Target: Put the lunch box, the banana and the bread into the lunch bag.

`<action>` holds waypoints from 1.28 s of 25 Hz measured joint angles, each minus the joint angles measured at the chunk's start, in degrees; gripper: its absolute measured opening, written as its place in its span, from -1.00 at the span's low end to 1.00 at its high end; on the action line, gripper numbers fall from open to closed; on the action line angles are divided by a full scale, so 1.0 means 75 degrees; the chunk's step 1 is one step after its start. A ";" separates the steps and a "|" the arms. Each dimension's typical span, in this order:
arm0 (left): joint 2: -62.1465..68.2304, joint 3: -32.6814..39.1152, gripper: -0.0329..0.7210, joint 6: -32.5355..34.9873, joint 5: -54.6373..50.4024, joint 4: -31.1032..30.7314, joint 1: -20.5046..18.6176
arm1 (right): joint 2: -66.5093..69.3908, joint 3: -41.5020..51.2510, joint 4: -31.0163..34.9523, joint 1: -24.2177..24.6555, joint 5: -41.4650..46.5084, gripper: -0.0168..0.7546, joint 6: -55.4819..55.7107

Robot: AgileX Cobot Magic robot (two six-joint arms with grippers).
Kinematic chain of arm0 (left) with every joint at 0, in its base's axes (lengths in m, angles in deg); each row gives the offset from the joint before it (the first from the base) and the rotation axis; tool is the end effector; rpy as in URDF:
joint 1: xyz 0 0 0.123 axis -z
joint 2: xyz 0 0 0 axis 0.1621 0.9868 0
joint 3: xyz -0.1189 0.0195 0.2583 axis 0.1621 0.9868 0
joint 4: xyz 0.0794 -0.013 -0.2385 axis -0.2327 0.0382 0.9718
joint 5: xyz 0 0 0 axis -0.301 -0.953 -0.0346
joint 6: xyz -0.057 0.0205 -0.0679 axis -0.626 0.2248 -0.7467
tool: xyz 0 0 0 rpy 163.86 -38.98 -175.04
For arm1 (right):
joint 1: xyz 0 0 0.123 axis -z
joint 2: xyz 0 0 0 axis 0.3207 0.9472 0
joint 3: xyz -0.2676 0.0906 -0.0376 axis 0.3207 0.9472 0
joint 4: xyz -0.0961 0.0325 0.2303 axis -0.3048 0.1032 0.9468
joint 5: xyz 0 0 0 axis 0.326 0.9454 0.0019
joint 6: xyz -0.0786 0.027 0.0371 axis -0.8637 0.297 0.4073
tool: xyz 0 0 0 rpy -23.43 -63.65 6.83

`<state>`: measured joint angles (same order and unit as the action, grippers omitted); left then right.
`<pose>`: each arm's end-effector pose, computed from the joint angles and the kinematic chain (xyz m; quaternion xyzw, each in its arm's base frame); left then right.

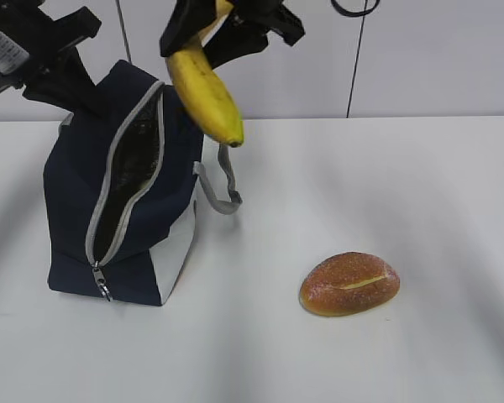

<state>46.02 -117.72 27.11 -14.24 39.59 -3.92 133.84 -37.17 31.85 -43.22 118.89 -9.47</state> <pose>0.3740 -0.0796 0.3153 0.0790 0.9525 -0.2551 0.1465 0.3930 0.2288 0.3608 -0.1686 0.9134 0.3215 0.1841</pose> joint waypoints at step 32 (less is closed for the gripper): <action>0.0000 0.0000 -0.92 -0.0001 -0.0063 0.0048 -0.0047 | 0.1860 -0.0036 0.0739 -0.0525 -0.0989 -0.10 0.0724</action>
<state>46.02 -117.72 27.11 -14.71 39.94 -4.27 147.78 -37.44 37.39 -47.16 111.48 -4.04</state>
